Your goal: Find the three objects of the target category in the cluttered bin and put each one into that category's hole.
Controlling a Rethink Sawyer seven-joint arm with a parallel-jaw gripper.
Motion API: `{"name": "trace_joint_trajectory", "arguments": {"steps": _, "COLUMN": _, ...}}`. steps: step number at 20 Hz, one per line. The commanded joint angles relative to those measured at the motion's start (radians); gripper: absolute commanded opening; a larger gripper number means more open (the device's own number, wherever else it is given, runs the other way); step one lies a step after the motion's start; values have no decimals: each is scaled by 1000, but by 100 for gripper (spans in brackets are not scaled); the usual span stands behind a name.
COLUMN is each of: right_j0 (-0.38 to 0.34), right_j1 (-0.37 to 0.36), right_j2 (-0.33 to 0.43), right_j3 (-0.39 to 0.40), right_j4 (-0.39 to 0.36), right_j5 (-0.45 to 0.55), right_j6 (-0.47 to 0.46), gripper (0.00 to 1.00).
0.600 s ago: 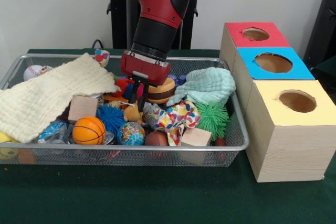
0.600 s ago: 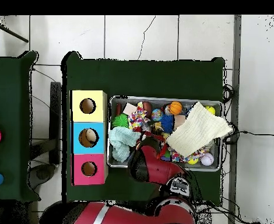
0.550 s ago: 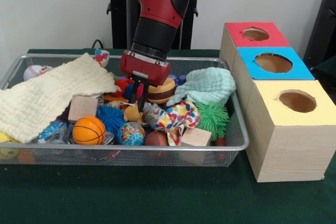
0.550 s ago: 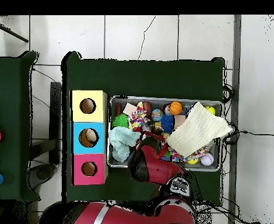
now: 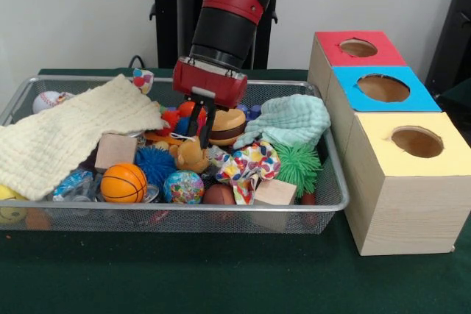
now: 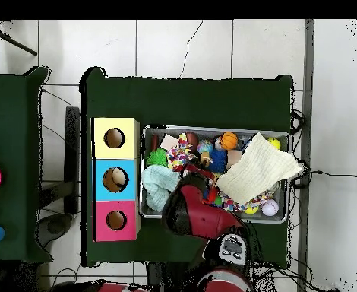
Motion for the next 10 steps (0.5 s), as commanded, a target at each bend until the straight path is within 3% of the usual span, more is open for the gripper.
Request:
{"name": "trace_joint_trajectory", "arguments": {"steps": 1, "right_j0": 28, "right_j1": -105, "right_j2": 45, "right_j3": -28, "right_j4": -2, "right_j5": 163, "right_j6": 89, "gripper": 0}}
{"name": "trace_joint_trajectory", "arguments": {"steps": 10, "right_j0": 21, "right_j1": -166, "right_j2": 60, "right_j3": -30, "right_j4": -19, "right_j5": 295, "right_j6": 75, "gripper": 0}}
